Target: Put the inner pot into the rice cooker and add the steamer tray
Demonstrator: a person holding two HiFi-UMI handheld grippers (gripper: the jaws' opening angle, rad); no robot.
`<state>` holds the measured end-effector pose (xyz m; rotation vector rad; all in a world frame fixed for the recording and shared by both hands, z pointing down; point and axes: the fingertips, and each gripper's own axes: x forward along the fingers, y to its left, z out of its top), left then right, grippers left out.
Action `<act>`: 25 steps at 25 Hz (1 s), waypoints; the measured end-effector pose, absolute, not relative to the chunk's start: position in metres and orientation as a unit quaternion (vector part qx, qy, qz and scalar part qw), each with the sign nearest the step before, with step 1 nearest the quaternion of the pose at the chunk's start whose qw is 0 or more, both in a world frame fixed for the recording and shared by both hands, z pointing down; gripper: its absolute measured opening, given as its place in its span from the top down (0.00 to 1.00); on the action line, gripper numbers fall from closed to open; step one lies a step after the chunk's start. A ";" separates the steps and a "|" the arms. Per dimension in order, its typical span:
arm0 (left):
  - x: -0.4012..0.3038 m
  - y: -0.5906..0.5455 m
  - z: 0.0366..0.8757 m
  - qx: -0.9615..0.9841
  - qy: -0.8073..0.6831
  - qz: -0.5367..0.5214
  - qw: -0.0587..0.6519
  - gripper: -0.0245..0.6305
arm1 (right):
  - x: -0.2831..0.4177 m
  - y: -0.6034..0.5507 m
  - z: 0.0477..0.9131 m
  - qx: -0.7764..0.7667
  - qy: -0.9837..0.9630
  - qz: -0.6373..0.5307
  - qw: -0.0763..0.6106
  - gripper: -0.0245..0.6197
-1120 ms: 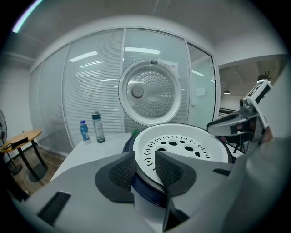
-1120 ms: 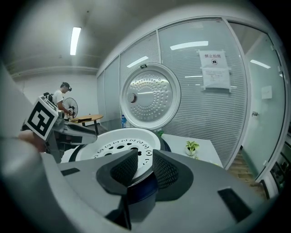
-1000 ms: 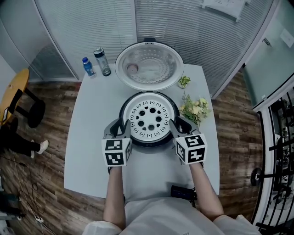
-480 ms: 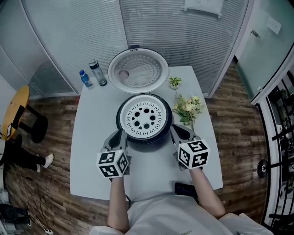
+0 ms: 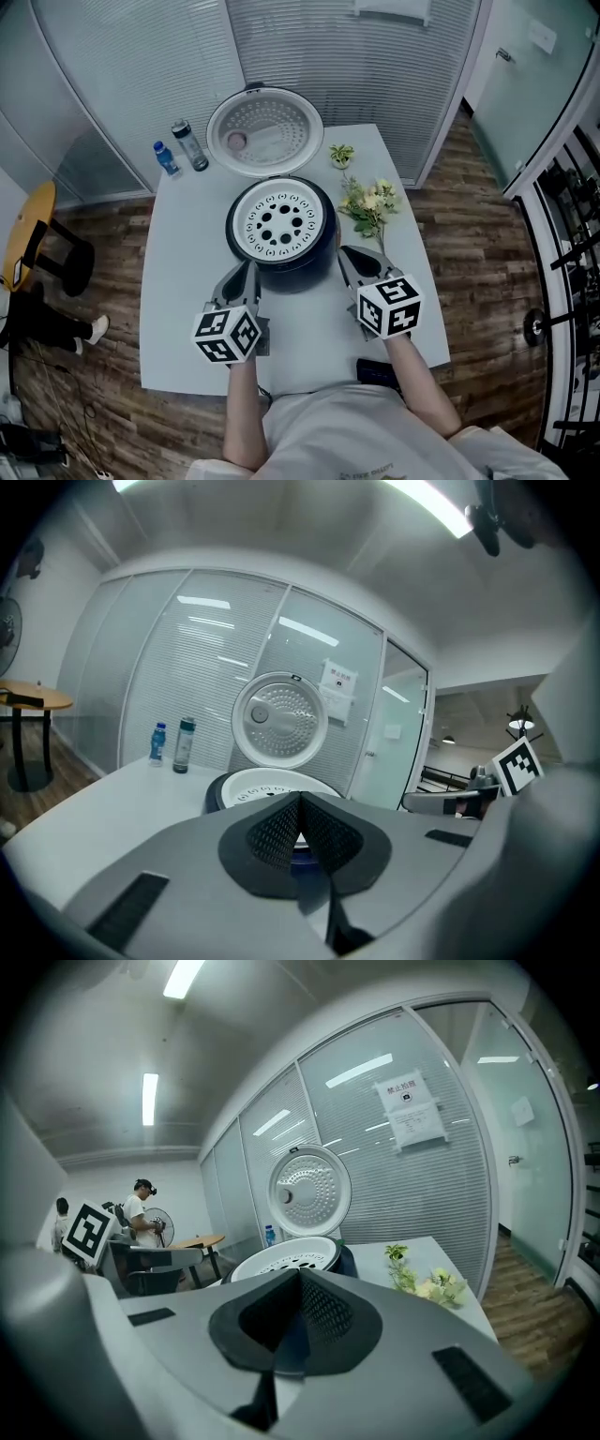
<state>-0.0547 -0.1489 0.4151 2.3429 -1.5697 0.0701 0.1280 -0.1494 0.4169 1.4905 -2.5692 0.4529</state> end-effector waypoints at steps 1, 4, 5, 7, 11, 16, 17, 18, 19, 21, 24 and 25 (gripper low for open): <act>-0.053 -0.147 0.414 0.820 -0.550 0.025 0.157 0.95 | 0.130 -0.147 0.417 0.496 -0.853 0.151 0.068 0.94; -0.051 -0.143 0.413 0.820 -0.551 0.031 0.152 0.95 | 0.135 -0.143 0.416 0.498 -0.851 0.152 0.067 0.94; -0.051 -0.142 0.413 0.819 -0.552 0.032 0.152 0.95 | 0.136 -0.143 0.416 0.499 -0.851 0.152 0.067 0.94; -0.051 -0.142 0.412 0.818 -0.554 0.032 0.152 0.95 | 0.138 -0.143 0.416 0.499 -0.851 0.152 0.067 0.94; -0.050 -0.143 0.411 0.815 -0.558 0.031 0.153 0.95 | 0.139 -0.143 0.416 0.493 -0.854 0.154 0.069 0.94; -0.053 -0.144 0.411 0.815 -0.558 0.030 0.154 0.95 | 0.137 -0.143 0.419 0.491 -0.853 0.156 0.080 0.94; -0.054 -0.144 0.410 0.814 -0.558 0.030 0.154 0.95 | 0.136 -0.144 0.420 0.491 -0.853 0.155 0.084 0.94; -0.054 -0.145 0.410 0.814 -0.559 0.030 0.154 0.95 | 0.136 -0.144 0.420 0.490 -0.853 0.154 0.086 0.94; -0.054 -0.144 0.410 0.814 -0.559 0.030 0.155 0.95 | 0.136 -0.143 0.420 0.490 -0.854 0.155 0.086 0.94; -0.054 -0.145 0.411 0.814 -0.558 0.032 0.156 0.95 | 0.137 -0.144 0.421 0.490 -0.854 0.156 0.085 0.94; -0.053 -0.147 0.414 0.816 -0.555 0.036 0.160 0.95 | 0.138 -0.148 0.423 0.492 -0.851 0.158 0.090 0.94; -0.053 -0.147 0.415 0.816 -0.554 0.037 0.160 0.95 | 0.139 -0.148 0.424 0.493 -0.851 0.158 0.090 0.94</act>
